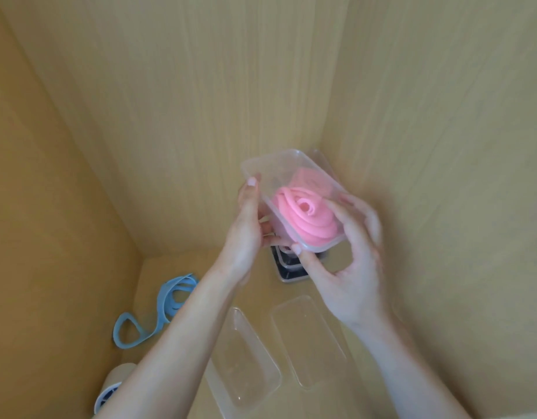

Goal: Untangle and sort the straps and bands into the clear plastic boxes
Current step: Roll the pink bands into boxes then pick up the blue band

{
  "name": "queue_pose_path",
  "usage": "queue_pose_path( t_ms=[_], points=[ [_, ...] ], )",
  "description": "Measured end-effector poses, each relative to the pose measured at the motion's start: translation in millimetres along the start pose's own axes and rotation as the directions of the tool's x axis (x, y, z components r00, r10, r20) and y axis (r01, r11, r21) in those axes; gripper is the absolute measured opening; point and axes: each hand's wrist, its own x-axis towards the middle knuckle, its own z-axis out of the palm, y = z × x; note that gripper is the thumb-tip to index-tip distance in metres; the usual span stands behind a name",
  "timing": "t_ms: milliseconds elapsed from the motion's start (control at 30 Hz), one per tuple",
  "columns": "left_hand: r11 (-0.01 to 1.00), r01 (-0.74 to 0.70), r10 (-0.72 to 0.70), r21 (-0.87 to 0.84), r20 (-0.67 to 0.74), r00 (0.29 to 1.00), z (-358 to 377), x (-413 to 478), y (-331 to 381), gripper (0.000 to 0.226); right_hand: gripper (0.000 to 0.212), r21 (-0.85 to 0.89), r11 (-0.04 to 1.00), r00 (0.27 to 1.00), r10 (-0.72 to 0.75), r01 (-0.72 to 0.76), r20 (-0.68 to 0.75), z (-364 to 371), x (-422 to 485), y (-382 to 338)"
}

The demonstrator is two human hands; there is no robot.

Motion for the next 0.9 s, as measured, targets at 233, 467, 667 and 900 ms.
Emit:
queue_pose_path(
  t_ms=[233,467,667,900],
  points=[
    [0.999,0.042,-0.042,0.000,-0.140,0.989,4.5,20.3,-23.9,0.065,0.066,0.011,0.997,0.997,0.074,-0.074,-0.022,1.5,0.0,15.6],
    [0.996,0.084,-0.083,-0.034,0.041,0.996,17.3,28.0,-21.2,0.071,0.056,0.055,0.996,0.981,0.084,-0.076,-0.174,-0.7,19.3,13.2],
    [0.970,0.001,-0.002,0.245,0.006,1.000,21.9,33.8,-19.4,0.038,0.053,-0.061,0.997,0.957,0.025,-0.044,-0.288,11.3,51.1,10.2],
    [0.954,0.002,0.006,0.299,-0.025,1.000,23.1,35.3,-18.8,0.063,0.057,-0.216,0.974,0.976,0.025,-0.073,-0.215,32.0,67.8,28.4]
  ],
)
